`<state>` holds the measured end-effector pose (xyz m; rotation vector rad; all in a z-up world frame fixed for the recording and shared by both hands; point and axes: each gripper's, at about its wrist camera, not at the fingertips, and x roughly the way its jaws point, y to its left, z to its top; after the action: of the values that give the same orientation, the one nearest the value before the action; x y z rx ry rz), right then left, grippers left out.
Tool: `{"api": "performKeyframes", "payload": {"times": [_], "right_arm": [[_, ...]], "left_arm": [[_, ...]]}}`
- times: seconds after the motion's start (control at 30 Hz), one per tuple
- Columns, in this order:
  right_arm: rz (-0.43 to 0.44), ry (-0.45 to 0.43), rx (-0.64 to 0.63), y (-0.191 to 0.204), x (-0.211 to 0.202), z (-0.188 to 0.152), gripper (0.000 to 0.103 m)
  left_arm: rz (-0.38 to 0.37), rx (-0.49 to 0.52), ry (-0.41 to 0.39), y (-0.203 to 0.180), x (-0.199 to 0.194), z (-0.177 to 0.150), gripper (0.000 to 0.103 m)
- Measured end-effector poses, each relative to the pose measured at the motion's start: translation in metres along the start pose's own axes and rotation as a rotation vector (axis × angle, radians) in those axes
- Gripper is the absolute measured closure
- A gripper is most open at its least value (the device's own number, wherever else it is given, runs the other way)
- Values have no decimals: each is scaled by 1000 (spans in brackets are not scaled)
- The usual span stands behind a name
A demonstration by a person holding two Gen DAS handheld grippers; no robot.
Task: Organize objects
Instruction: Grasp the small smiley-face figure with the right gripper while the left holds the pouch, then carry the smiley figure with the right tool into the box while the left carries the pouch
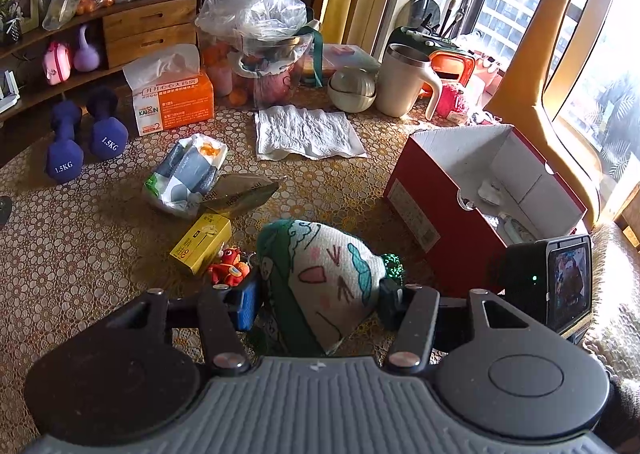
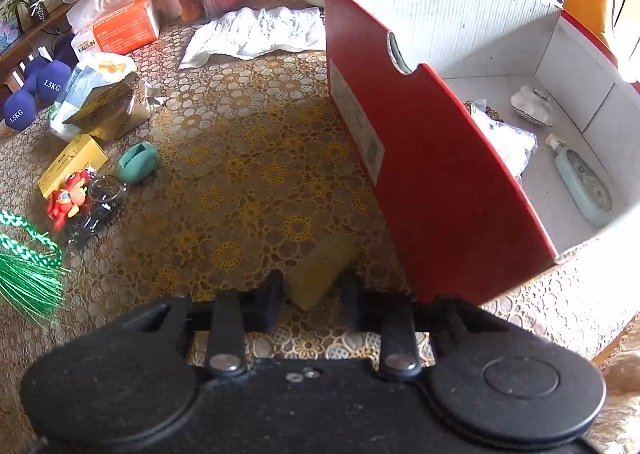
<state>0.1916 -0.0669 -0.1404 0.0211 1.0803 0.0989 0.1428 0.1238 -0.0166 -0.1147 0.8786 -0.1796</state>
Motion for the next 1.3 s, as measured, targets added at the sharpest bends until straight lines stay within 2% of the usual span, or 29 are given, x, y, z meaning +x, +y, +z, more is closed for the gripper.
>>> {"api": "performKeyframes", "payload": {"times": [0.43, 0.57, 0.73, 1.07, 1.2, 1.3], "right_arm": [[222, 8, 11, -25, -56, 8, 82], [274, -6, 35, -39, -73, 13, 82], [317, -65, 44, -57, -101, 26, 82], [294, -185, 53, -111, -138, 61, 82], [263, -204, 61, -140, -141, 72, 82], [241, -202, 82, -165, -138, 78, 82]], "left_arm": [[30, 26, -9, -24, -17, 2, 47], [29, 40, -18, -37, -24, 5, 47], [21, 70, -32, -59, -32, 12, 47], [-11, 168, -54, -119, -32, 43, 47], [-26, 214, -47, -151, -20, 56, 47], [-59, 212, -31, -172, -3, 66, 47]]}}
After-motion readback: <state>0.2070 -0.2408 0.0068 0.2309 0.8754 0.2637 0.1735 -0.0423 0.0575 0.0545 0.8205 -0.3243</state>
